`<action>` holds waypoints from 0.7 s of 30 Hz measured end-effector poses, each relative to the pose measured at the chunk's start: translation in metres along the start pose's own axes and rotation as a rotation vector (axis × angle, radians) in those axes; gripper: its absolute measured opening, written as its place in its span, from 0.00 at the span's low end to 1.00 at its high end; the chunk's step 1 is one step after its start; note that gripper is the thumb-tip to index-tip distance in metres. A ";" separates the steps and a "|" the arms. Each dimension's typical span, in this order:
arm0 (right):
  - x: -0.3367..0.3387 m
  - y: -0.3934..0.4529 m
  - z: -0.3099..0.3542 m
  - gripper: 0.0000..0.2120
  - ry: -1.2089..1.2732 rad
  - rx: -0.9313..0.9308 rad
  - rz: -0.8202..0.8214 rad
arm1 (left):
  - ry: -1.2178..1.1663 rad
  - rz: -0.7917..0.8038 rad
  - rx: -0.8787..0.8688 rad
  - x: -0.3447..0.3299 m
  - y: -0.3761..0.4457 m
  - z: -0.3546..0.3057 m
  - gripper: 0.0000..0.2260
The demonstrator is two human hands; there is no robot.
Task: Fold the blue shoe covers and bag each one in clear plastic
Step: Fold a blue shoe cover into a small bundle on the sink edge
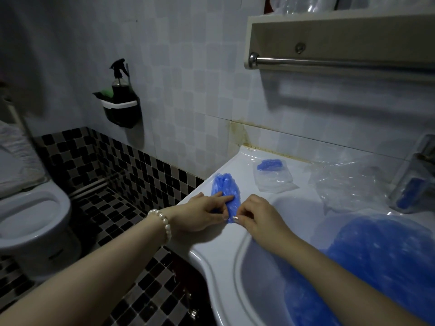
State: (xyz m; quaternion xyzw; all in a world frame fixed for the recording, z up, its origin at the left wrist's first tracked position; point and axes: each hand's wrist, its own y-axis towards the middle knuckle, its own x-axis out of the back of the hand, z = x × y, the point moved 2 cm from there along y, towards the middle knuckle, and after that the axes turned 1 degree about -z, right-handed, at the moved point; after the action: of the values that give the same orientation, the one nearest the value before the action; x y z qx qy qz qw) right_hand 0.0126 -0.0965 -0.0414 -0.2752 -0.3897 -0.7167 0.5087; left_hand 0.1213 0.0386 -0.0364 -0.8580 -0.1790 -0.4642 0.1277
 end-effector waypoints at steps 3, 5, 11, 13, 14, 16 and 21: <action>-0.001 0.007 0.008 0.14 -0.196 -0.126 0.101 | -0.051 -0.046 -0.030 -0.004 0.001 0.004 0.08; 0.001 0.012 0.013 0.17 -0.244 -0.207 0.171 | -0.156 -0.106 -0.041 -0.006 0.001 0.006 0.11; 0.004 0.023 0.023 0.07 -0.382 -0.271 0.265 | -0.127 -0.149 -0.011 -0.005 0.001 0.004 0.11; 0.006 0.021 0.018 0.05 -0.206 -0.259 0.192 | -0.125 -0.151 0.002 -0.005 0.000 0.003 0.05; 0.008 0.018 0.014 0.04 -0.076 -0.235 0.162 | -0.135 -0.155 -0.003 -0.005 0.000 0.003 0.04; 0.012 0.010 0.009 0.08 0.101 -0.135 0.160 | -0.137 -0.164 -0.010 -0.004 0.001 0.005 0.09; 0.006 0.002 0.006 0.05 0.031 -0.020 0.079 | -0.108 -0.124 -0.011 -0.004 0.002 0.006 0.11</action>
State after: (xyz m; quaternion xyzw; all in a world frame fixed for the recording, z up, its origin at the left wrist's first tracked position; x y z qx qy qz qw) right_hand 0.0123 -0.0954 -0.0326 -0.2844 -0.3633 -0.7043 0.5395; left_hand 0.1239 0.0385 -0.0432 -0.8698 -0.2359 -0.4250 0.0843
